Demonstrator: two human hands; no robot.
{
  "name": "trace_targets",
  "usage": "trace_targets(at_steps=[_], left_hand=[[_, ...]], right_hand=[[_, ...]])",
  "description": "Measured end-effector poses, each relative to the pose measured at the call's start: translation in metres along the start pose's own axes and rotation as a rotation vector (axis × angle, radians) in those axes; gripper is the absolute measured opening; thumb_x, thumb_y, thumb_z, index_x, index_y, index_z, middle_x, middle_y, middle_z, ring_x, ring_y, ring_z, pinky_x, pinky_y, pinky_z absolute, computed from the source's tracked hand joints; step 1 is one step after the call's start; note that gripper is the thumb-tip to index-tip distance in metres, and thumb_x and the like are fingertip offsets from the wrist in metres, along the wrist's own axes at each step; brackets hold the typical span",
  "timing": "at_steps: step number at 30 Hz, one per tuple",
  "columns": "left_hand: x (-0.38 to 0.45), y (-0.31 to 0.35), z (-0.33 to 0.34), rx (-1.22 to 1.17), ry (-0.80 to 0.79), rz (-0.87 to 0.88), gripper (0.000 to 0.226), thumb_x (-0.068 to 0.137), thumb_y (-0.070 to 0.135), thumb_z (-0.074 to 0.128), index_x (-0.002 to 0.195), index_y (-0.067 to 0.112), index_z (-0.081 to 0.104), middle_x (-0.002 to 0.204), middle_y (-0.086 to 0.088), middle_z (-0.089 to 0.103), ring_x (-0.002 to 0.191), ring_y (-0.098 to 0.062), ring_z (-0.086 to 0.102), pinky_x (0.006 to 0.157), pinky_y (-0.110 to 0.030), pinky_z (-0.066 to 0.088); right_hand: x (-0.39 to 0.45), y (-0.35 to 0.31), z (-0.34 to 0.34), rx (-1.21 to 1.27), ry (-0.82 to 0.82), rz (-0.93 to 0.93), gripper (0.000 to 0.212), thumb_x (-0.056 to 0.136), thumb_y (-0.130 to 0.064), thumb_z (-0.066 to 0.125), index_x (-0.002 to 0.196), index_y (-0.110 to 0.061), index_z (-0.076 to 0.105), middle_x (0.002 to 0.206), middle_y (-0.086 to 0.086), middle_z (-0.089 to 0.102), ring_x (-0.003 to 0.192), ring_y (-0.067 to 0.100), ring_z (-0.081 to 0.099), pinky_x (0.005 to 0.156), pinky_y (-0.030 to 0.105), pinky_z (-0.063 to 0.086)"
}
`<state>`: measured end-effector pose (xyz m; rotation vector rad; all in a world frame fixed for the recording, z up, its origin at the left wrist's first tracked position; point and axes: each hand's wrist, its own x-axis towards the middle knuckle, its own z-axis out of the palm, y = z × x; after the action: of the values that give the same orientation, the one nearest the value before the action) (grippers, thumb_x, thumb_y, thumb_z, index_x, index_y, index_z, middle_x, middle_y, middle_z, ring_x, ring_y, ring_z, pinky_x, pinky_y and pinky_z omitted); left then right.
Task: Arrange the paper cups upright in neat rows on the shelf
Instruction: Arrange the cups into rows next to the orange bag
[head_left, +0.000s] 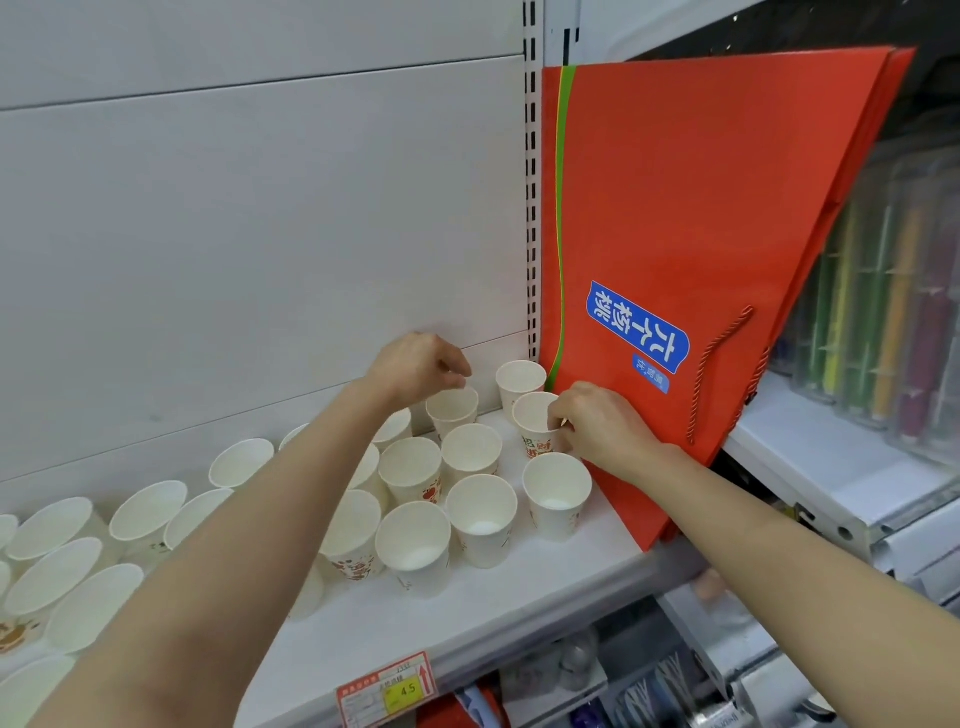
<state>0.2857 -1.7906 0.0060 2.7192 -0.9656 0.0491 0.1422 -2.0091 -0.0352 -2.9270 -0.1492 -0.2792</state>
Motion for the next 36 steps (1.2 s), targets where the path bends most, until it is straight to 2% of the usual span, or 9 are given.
trace_targets(at_steps=[6,11,16,19,22,25,30,34,36], left_hand=[[-0.024,-0.006,0.004,-0.016,-0.099,0.007,0.023,0.079,0.025,0.076,0.102,0.028,0.074,0.102,0.011,0.071,0.088,-0.008,0.061,0.084,-0.027,0.051],[-0.027,-0.001,0.008,0.192,-0.114,0.053,0.037,0.081,0.006,0.064,0.107,0.031,0.072,0.106,0.011,0.068,0.096,-0.010,0.054,0.072,-0.021,0.039],[-0.024,0.003,0.021,0.335,-0.035,0.122,0.019,0.086,0.024,0.066,0.101,0.031,0.075,0.097,0.007,0.072,0.104,-0.020,0.052,0.072,-0.023,0.033],[-0.018,0.010,0.026,0.308,-0.004,0.108,0.017,0.086,0.033,0.067,0.101,0.033,0.075,0.095,0.005,0.071,0.100,-0.019,0.053,0.068,-0.024,0.033],[-0.014,0.017,0.030,0.200,-0.001,0.077,0.018,0.086,0.034,0.068,0.103,0.030,0.075,0.101,0.004,0.073,0.100,-0.019,0.058,0.075,-0.028,0.046],[-0.013,0.018,0.025,0.000,-0.021,0.064,0.023,0.086,0.018,0.070,0.108,0.024,0.075,0.108,0.006,0.074,0.097,-0.014,0.066,0.087,-0.026,0.050],[-0.028,0.004,0.015,-0.053,-0.014,0.042,0.046,0.076,-0.003,0.055,0.106,0.027,0.074,0.112,0.009,0.071,0.097,-0.008,0.064,0.086,-0.026,0.052],[-0.035,-0.001,0.019,0.155,-0.071,0.037,0.031,0.082,0.012,0.065,0.106,0.031,0.073,0.112,0.006,0.067,0.108,-0.017,0.054,0.086,-0.031,0.046],[-0.033,0.002,0.022,0.208,-0.037,0.047,0.024,0.085,0.018,0.066,0.102,0.032,0.074,0.106,0.007,0.070,0.106,-0.018,0.053,0.079,-0.028,0.044]], right_hand=[[-0.009,-0.003,-0.005,0.075,0.038,-0.057,0.032,0.084,-0.001,0.059,0.112,-0.013,0.069,0.112,0.004,0.066,0.107,0.022,0.051,0.085,0.039,0.048],[-0.035,-0.002,-0.004,0.225,0.209,-0.061,0.023,0.085,-0.006,0.059,0.102,-0.015,0.072,0.097,0.000,0.069,0.095,0.021,0.054,0.078,0.040,0.048],[-0.052,0.000,-0.002,0.312,0.246,-0.072,0.014,0.085,-0.013,0.067,0.095,-0.020,0.074,0.091,-0.009,0.070,0.088,0.014,0.055,0.074,0.034,0.049],[-0.052,-0.001,-0.003,0.314,0.239,-0.074,0.014,0.085,-0.015,0.067,0.096,-0.021,0.074,0.091,-0.009,0.070,0.088,0.012,0.055,0.074,0.035,0.049],[-0.055,-0.007,-0.005,0.322,0.223,-0.104,0.013,0.084,-0.015,0.068,0.094,-0.021,0.074,0.091,-0.010,0.070,0.088,0.013,0.055,0.074,0.034,0.049],[-0.061,-0.014,-0.005,0.332,0.224,-0.150,0.012,0.083,-0.015,0.069,0.091,-0.021,0.074,0.089,-0.012,0.069,0.088,0.012,0.056,0.073,0.029,0.048],[-0.058,-0.015,-0.003,0.334,0.251,-0.145,0.013,0.082,-0.013,0.070,0.090,-0.022,0.075,0.089,-0.012,0.069,0.087,0.014,0.058,0.071,0.032,0.051],[-0.045,-0.018,-0.009,0.317,0.196,-0.171,0.007,0.085,-0.023,0.067,0.086,-0.022,0.074,0.085,-0.009,0.070,0.086,0.015,0.057,0.073,0.035,0.050],[-0.046,-0.020,-0.010,0.292,0.139,-0.200,0.015,0.087,-0.033,0.060,0.083,-0.025,0.072,0.082,-0.012,0.068,0.084,0.012,0.056,0.072,0.034,0.048]])
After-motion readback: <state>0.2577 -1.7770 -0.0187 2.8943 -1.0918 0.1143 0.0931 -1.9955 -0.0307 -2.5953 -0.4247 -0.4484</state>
